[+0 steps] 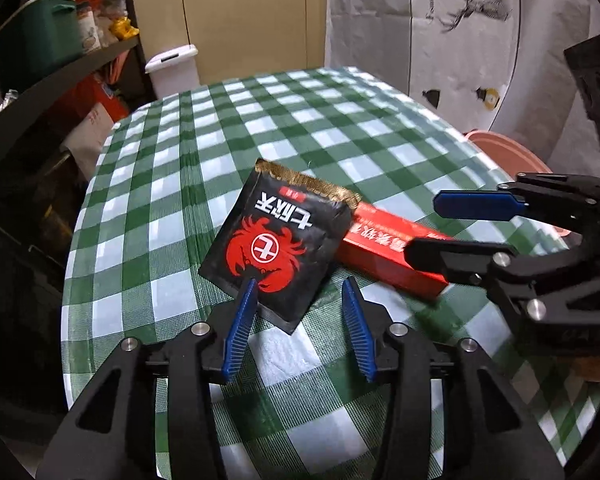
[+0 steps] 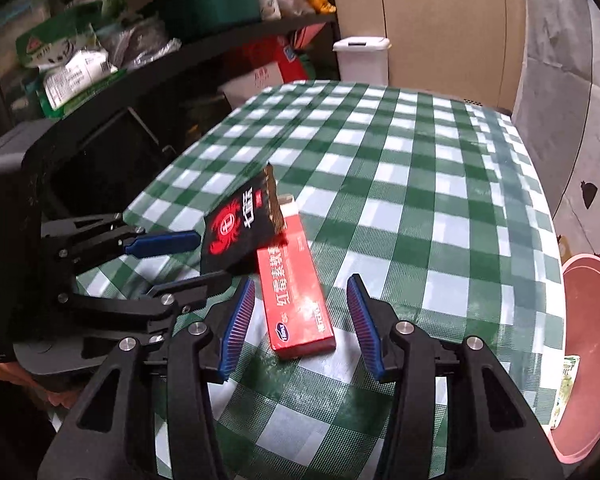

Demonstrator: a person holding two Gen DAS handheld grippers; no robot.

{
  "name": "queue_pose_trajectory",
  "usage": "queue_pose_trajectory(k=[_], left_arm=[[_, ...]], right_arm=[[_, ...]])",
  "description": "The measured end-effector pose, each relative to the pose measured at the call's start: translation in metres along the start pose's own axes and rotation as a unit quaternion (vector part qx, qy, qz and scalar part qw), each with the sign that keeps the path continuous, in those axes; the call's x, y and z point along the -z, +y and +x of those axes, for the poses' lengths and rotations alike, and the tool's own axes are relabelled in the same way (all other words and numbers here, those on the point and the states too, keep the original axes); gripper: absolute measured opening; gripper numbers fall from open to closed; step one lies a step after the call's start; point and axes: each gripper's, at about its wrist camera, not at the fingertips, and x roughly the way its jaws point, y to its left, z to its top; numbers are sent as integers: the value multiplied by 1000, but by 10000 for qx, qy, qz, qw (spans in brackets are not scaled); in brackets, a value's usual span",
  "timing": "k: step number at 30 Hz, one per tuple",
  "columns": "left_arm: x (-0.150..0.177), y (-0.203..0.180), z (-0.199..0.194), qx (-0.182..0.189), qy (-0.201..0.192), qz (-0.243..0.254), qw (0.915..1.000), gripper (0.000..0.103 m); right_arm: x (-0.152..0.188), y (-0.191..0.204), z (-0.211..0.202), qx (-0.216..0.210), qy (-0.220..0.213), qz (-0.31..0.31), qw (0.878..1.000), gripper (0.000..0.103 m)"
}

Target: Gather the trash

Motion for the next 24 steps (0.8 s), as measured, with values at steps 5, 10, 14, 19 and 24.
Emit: queue_pose_trajectory(k=[5,10,14,19,24], left_arm=[[-2,2,14,-132,136,-28,9998,45],[-5,6,17,-139,100,-104,9998,42],[-6,7,16,-169,91,-106,9998,23],[-7,10,9,-298,-13,-155,9994,6],[-12,12,-5,-348,-204,-244,9989,0]], right_arm=[[3,3,10,-22,178,-138,9997,49],[5,0,16,21,270,-158,9995,47],[4,-2,16,39,286,-176,9994,38],[4,0,9,218,187,-273,9992,36],[4,-3,-6,349,29,-238,9991,35]])
